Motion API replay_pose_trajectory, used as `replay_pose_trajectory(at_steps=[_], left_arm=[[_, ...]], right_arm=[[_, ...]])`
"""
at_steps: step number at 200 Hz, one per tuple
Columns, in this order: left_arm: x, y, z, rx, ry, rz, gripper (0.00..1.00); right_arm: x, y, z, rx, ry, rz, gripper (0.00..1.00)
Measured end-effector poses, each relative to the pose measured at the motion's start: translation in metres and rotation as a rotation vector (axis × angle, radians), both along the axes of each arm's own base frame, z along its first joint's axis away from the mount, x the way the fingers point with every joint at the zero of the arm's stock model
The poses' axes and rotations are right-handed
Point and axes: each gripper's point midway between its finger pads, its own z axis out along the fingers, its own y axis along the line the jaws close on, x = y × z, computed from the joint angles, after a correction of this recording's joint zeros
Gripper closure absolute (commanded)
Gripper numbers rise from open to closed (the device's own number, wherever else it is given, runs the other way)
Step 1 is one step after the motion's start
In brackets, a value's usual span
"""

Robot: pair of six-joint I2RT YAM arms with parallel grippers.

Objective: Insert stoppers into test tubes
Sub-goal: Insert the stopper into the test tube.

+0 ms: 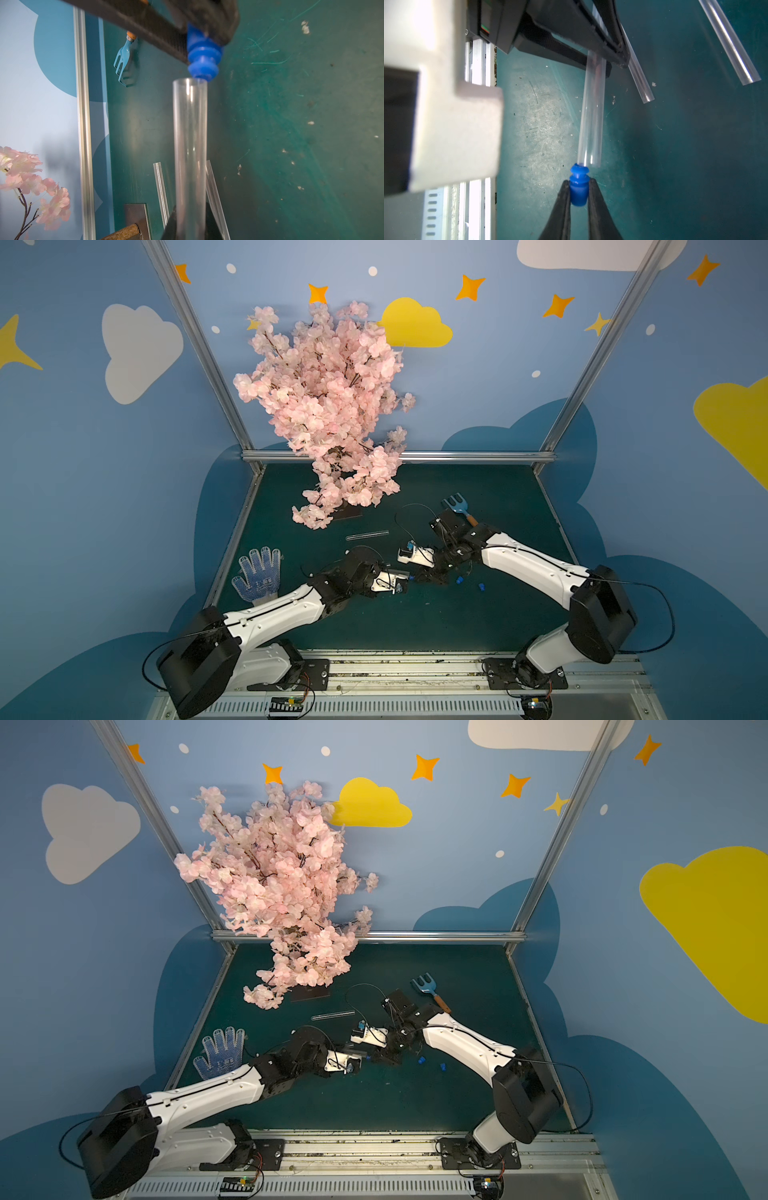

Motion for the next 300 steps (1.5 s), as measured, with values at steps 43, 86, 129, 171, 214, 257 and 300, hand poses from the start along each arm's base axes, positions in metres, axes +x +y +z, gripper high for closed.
replay_pose_trajectory(at_steps=[43,86,129,171,214,257,300], left_arm=[[-0.0014,-0.0008,-0.0006,0.009,-0.003,-0.011,0.94],[-0.0039,-0.0034,-0.0007,0.010,-0.004,-0.031,0.94],[-0.0056,-0.0044,-0.0017,0.009,0.000,-0.040,0.94],[-0.0060,-0.0046,-0.0017,0.014,-0.004,-0.043,0.95],[-0.0047,-0.0031,-0.0014,0.040,-0.028,-0.039,0.98],[-0.0037,-0.0026,-0.0004,0.064,-0.054,-0.038,0.98],[-0.0006,-0.0021,0.0042,0.064,-0.079,-0.032,0.98]], right_arm=[[0.0006,-0.0004,-0.0003,-0.003,-0.003,-0.002,0.86],[0.0005,0.0007,0.0002,-0.003,-0.005,0.001,0.86],[0.0001,0.0016,-0.0014,-0.006,0.000,0.003,0.87],[-0.0010,0.0028,-0.0011,-0.006,0.015,-0.010,0.88],[-0.0002,0.0059,-0.0020,-0.011,0.061,-0.049,0.89],[-0.0007,0.0070,-0.0016,-0.010,0.113,-0.101,0.89],[0.0021,0.0085,0.0013,0.008,0.155,-0.151,0.90]])
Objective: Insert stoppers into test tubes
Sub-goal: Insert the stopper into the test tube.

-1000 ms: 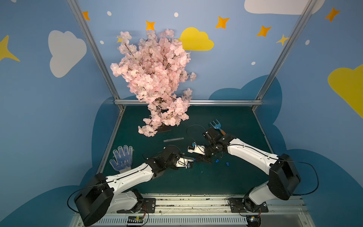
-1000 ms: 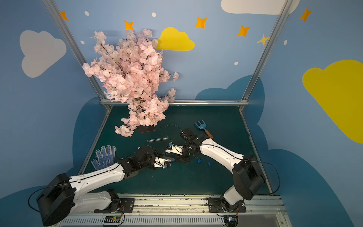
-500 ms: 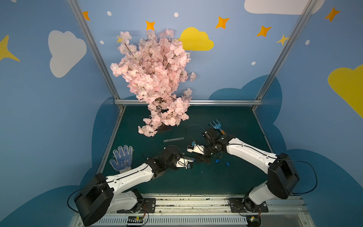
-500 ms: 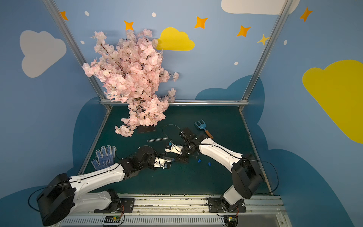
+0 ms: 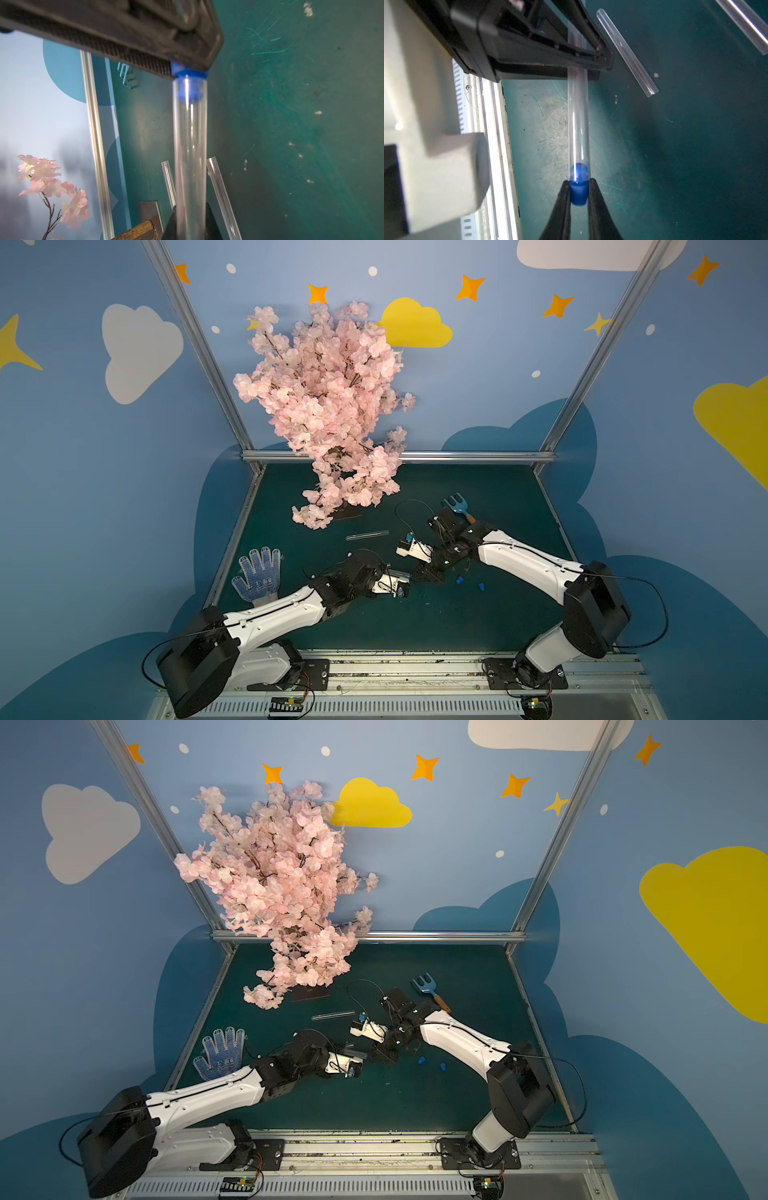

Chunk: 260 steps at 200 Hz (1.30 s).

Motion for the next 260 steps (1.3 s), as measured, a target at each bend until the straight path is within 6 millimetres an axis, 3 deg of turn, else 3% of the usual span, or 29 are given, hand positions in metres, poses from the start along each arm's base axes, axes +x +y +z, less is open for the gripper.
replay_pose_trajectory(at_steps=[153,260], left_arm=[[-0.008,0.006,0.021,-0.022,-0.156,-0.074,0.97],[-0.015,-0.002,0.020,-0.014,-0.069,-0.114,0.98]], right_arm=[[-0.011,0.010,0.016,0.084,0.222,-0.096,0.92],[-0.019,0.006,0.018,0.010,0.215,-0.084,0.93]])
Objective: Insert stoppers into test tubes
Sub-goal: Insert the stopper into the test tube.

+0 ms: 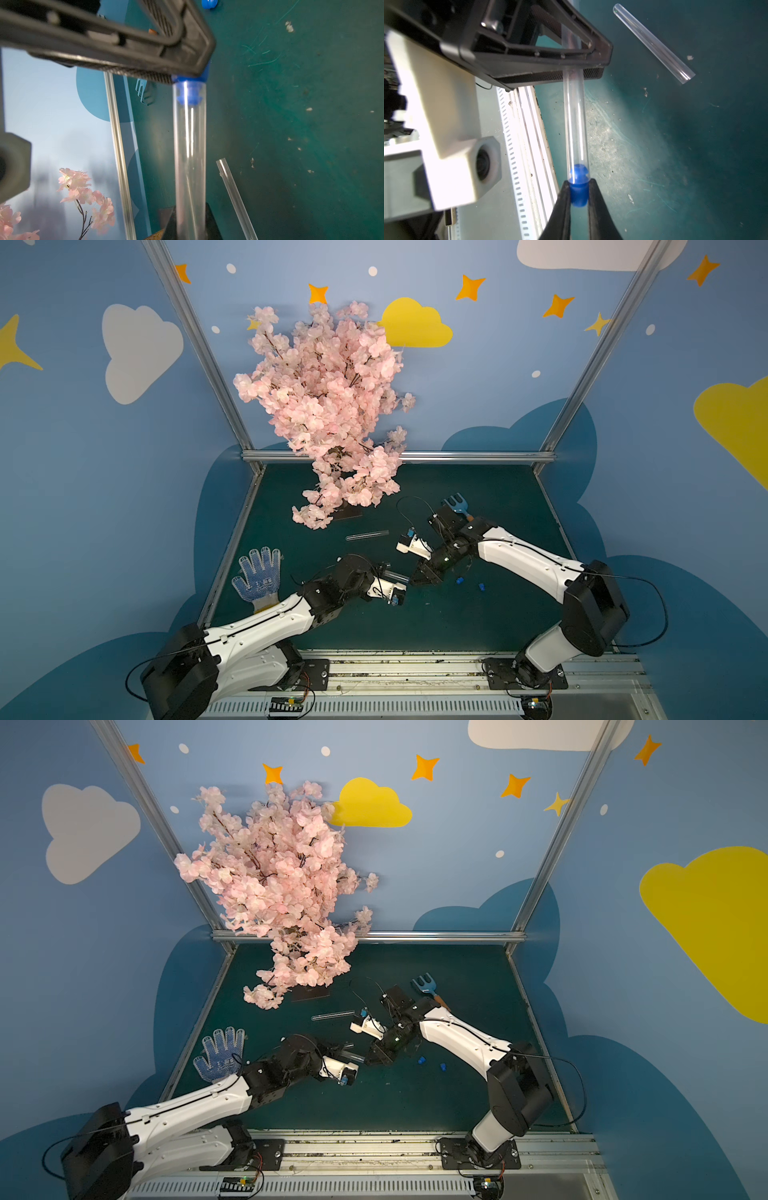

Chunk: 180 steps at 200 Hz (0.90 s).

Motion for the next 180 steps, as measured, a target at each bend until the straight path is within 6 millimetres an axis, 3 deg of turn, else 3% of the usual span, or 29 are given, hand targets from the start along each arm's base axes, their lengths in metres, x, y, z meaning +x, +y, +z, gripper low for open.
replay_pose_trajectory(at_steps=[88,180], left_arm=[[-0.005,0.000,-0.011,0.061,0.232,0.081,0.98],[-0.016,0.003,-0.015,0.031,0.320,0.100,0.98]], right_arm=[[0.001,-0.001,-0.004,-0.090,-0.134,0.057,0.93],[-0.005,0.002,-0.005,-0.097,-0.155,0.093,0.90]])
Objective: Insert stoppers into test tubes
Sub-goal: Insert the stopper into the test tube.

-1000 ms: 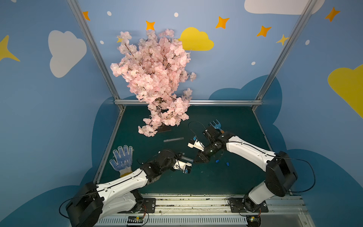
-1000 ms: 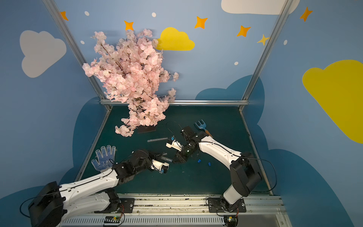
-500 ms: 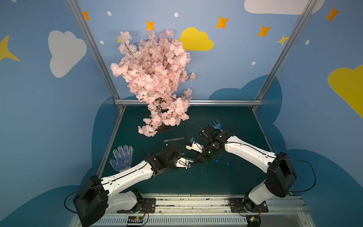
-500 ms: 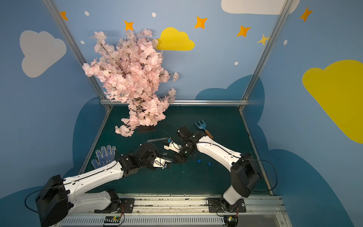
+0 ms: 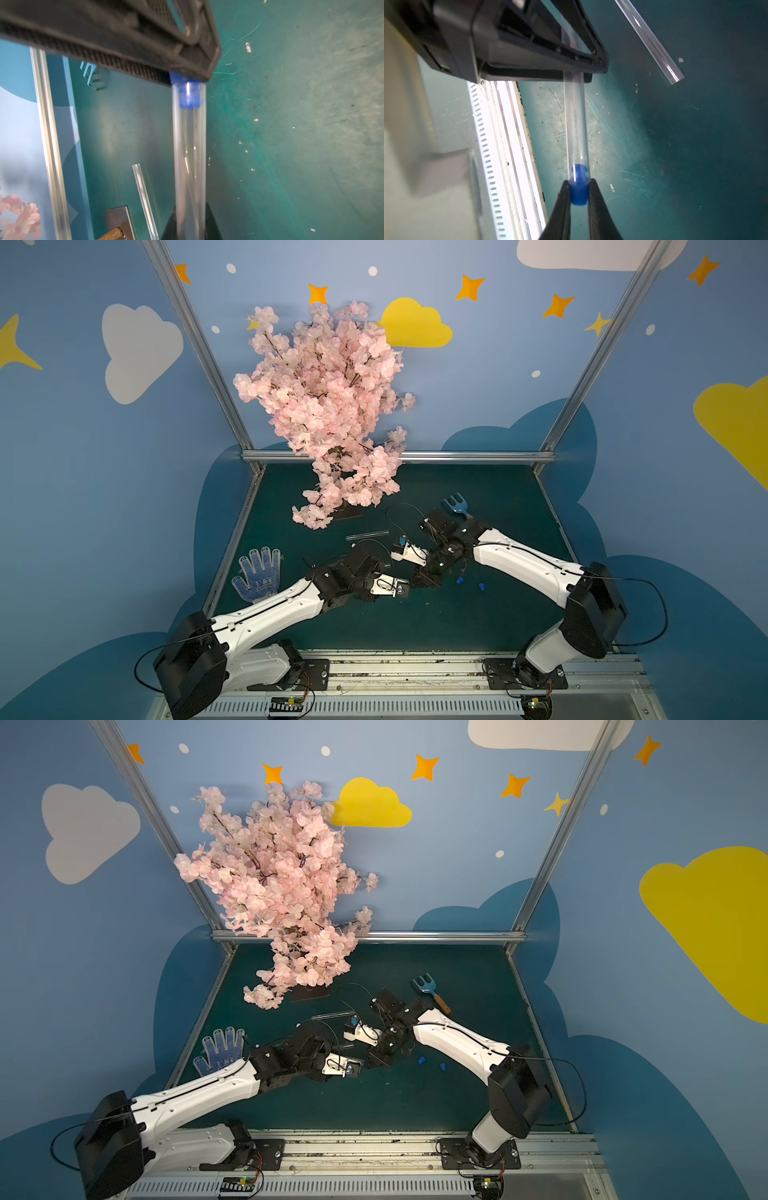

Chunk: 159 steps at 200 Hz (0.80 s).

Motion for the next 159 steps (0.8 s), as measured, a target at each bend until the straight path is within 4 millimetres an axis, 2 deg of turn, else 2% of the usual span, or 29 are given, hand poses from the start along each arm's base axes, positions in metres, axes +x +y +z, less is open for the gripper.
replay_pose_trajectory(at_steps=[24,47,74,95,130,159], left_arm=[[0.000,0.002,-0.001,-0.004,0.013,0.012,0.98],[0.000,0.002,-0.001,-0.008,0.017,0.014,0.98],[-0.011,-0.018,0.003,-0.066,0.036,-0.069,0.98],[-0.012,-0.020,0.004,-0.080,0.046,-0.085,0.98],[-0.008,-0.017,0.003,-0.090,0.052,-0.073,0.98],[-0.005,-0.014,0.001,-0.107,0.063,-0.045,0.98]], right_arm=[[0.000,0.002,0.001,0.011,0.002,-0.001,0.85],[0.002,0.005,0.003,0.026,-0.002,-0.001,0.74],[0.018,0.038,0.030,0.205,-0.099,0.034,0.62],[0.027,0.045,0.043,0.266,-0.148,0.035,0.53],[0.040,0.043,0.057,0.312,-0.182,-0.007,0.51],[0.068,0.027,0.072,0.343,-0.181,-0.155,0.56]])
